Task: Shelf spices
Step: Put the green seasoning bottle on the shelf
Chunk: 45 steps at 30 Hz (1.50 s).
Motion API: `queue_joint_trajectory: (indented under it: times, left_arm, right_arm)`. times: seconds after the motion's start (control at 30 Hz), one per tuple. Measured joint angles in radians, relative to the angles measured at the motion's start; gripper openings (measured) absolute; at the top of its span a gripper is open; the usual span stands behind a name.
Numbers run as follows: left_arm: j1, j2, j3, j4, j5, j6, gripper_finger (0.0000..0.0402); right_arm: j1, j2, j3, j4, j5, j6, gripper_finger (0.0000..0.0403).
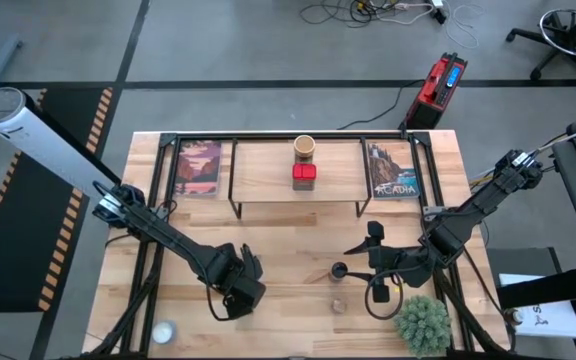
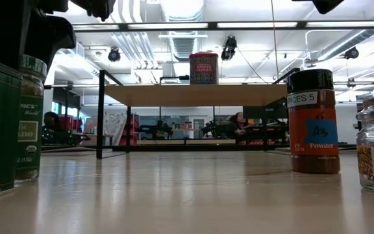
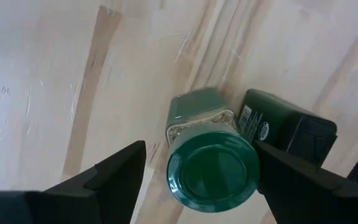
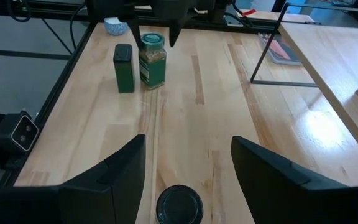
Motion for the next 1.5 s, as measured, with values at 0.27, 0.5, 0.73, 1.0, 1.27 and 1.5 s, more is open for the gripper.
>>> queue_joint_trajectory:
  times: [0.27,0.5,0.73,1.0,1.27,1.5]
  left_arm:
    - [0.000,0.000,-0.069,0.053,-0.002,0.013,0.0279]
    - [0.001,0.001,-0.119,0.062,0.003,0.019,0.0277]
    - [0.001,0.001,-0.162,0.093,0.022,0.079,0.0252]
    - [0.001,0.000,-0.162,0.141,0.022,0.195,0.0215]
    - [0.002,0.000,-0.156,0.148,0.022,0.237,0.0189]
    - [0.010,0.000,-0.146,0.145,0.022,0.260,0.0195]
  right_arm:
    - [0.000,0.000,0.000,0.001,0.000,0.000,0.0213]
    - [0.000,0.000,0.000,0.001,0.000,0.000,0.0213]
    - [0.000,0.000,0.000,0.001,0.000,0.000,0.0213]
    - [0.000,0.000,0.000,0.001,0.000,0.000,0.0213]
    - [0.000,0.000,0.000,0.001,0.000,0.000,0.0213]
    - [0.000,0.000,0.001,0.001,0.000,0.000,0.0213]
